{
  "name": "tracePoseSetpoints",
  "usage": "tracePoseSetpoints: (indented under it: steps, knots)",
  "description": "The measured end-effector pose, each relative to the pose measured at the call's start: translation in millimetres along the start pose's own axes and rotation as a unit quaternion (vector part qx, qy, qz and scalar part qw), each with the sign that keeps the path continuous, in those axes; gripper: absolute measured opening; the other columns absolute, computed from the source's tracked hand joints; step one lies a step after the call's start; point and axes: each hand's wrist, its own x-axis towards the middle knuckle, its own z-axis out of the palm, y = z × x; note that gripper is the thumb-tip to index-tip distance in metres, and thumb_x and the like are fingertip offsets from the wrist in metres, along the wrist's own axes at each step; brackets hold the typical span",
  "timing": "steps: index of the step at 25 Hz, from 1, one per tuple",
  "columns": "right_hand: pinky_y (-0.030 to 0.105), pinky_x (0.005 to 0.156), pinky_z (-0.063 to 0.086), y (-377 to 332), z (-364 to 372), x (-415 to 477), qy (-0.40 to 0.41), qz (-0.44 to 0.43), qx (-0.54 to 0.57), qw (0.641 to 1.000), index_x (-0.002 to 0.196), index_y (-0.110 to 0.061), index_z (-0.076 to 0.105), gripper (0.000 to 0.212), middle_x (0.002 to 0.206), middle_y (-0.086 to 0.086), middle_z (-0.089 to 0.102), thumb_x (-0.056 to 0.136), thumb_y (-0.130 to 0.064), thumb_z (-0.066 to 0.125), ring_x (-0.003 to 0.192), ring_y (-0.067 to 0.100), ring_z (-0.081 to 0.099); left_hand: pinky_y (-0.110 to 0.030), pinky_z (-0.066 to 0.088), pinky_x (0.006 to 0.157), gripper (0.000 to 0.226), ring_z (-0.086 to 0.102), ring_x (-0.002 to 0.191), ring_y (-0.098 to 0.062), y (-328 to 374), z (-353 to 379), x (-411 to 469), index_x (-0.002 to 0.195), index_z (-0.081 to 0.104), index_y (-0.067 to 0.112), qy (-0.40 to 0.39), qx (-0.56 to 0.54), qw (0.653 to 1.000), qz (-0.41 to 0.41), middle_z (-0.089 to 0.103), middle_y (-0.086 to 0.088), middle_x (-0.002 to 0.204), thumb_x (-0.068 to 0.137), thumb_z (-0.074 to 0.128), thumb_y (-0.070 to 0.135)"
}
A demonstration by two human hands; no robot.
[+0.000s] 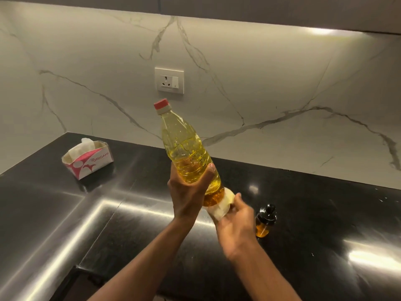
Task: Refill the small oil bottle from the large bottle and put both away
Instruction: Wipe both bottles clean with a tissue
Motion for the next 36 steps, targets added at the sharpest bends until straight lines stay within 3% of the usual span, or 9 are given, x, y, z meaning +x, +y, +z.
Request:
tracePoseSetpoints:
  steps: [14, 17, 20, 22, 24, 26, 29, 32, 36]
  knots:
    - [0.060, 0.109, 0.047, 5, -17, -5, 0.030, 0.061, -0.108, 0.992, 0.127, -0.006, 0.064, 0.040, 0.117, 0.023, 0.075, 0.109, -0.037, 0.045, 0.116, 0.042, 0.068, -0.018, 0.060, 0.077, 0.068, 0.074, 0.094, -0.007, -4, -10, -11, 0.127, 0.058, 0.020, -0.012, 0.067, 0.997, 0.040, 0.073, 0.005, 0.107, 0.074, 0.085, 0.051]
    - [0.048, 0.102, 0.053, 10, -29, -15, 0.032, -0.039, -0.223, 0.973, 0.119, -0.015, 0.072, 0.041, 0.108, 0.011, 0.080, 0.108, -0.044, 0.046, 0.108, 0.030, 0.074, -0.016, 0.059, 0.075, 0.066, 0.074, 0.093, -0.006, -2, -15, -11, 0.126, 0.058, 0.021, 0.012, 0.076, 0.996, 0.039, 0.074, 0.006, 0.105, 0.074, 0.086, 0.050]
    - [0.033, 0.096, 0.051, 16, -20, -3, -0.027, -0.172, -0.412, 0.894, 0.120, -0.025, 0.073, 0.047, 0.109, -0.008, 0.078, 0.109, -0.051, 0.036, 0.109, 0.008, 0.068, -0.015, 0.059, 0.074, 0.065, 0.073, 0.090, -0.003, 1, -11, -17, 0.124, 0.058, 0.027, 0.019, 0.065, 0.998, 0.019, 0.073, 0.012, 0.103, 0.072, 0.084, 0.055]
    - [0.029, 0.083, 0.051, 7, -8, 16, -0.036, -0.213, -0.448, 0.868, 0.104, -0.025, 0.074, 0.045, 0.092, -0.014, 0.078, 0.110, -0.047, 0.035, 0.091, -0.002, 0.070, -0.016, 0.059, 0.074, 0.064, 0.073, 0.090, -0.002, 2, -7, -22, 0.122, 0.057, 0.030, 0.016, 0.058, 0.998, 0.017, 0.072, 0.014, 0.103, 0.071, 0.083, 0.058]
    - [0.038, 0.084, 0.059, -11, 1, 37, -0.039, -0.121, -0.401, 0.907, 0.099, -0.019, 0.076, 0.045, 0.095, -0.002, 0.081, 0.111, -0.041, 0.038, 0.089, 0.008, 0.075, -0.018, 0.060, 0.075, 0.064, 0.073, 0.091, -0.002, 6, -4, -23, 0.123, 0.057, 0.029, 0.018, 0.060, 0.998, 0.020, 0.072, 0.014, 0.104, 0.072, 0.083, 0.056]
    - [0.046, 0.087, 0.063, -21, 1, 48, -0.097, 0.023, -0.291, 0.951, 0.114, -0.011, 0.079, 0.047, 0.114, 0.015, 0.078, 0.109, -0.035, 0.039, 0.101, 0.027, 0.077, -0.020, 0.061, 0.076, 0.066, 0.074, 0.093, -0.004, 9, -2, -22, 0.125, 0.058, 0.026, 0.017, 0.055, 0.998, 0.029, 0.073, 0.012, 0.106, 0.072, 0.083, 0.056]
    - [0.050, 0.087, 0.063, -6, -10, 44, -0.123, 0.126, -0.119, 0.977, 0.132, -0.006, 0.070, 0.049, 0.132, 0.025, 0.068, 0.102, -0.034, 0.044, 0.111, 0.040, 0.073, -0.019, 0.060, 0.076, 0.068, 0.074, 0.093, -0.005, 12, 1, -16, 0.127, 0.060, 0.025, 0.003, 0.061, 0.997, 0.048, 0.074, 0.015, 0.104, 0.072, 0.084, 0.057]
    - [0.057, 0.087, 0.062, 3, -23, 33, -0.092, 0.135, -0.064, 0.984, 0.138, -0.001, 0.057, 0.046, 0.131, 0.029, 0.067, 0.109, -0.030, 0.037, 0.113, 0.046, 0.070, -0.019, 0.060, 0.077, 0.069, 0.074, 0.092, -0.003, 9, -4, -9, 0.127, 0.060, 0.021, -0.017, 0.090, 0.994, 0.065, 0.074, 0.013, 0.104, 0.072, 0.085, 0.054]
    - [0.056, 0.095, 0.057, -19, -28, 20, -0.056, 0.046, -0.130, 0.989, 0.131, 0.003, 0.058, 0.042, 0.120, 0.029, 0.072, 0.111, -0.029, 0.040, 0.111, 0.043, 0.072, -0.018, 0.060, 0.077, 0.068, 0.073, 0.092, -0.002, -4, -16, -4, 0.124, 0.060, 0.023, -0.002, 0.101, 0.993, 0.052, 0.075, 0.008, 0.104, 0.071, 0.084, 0.057]
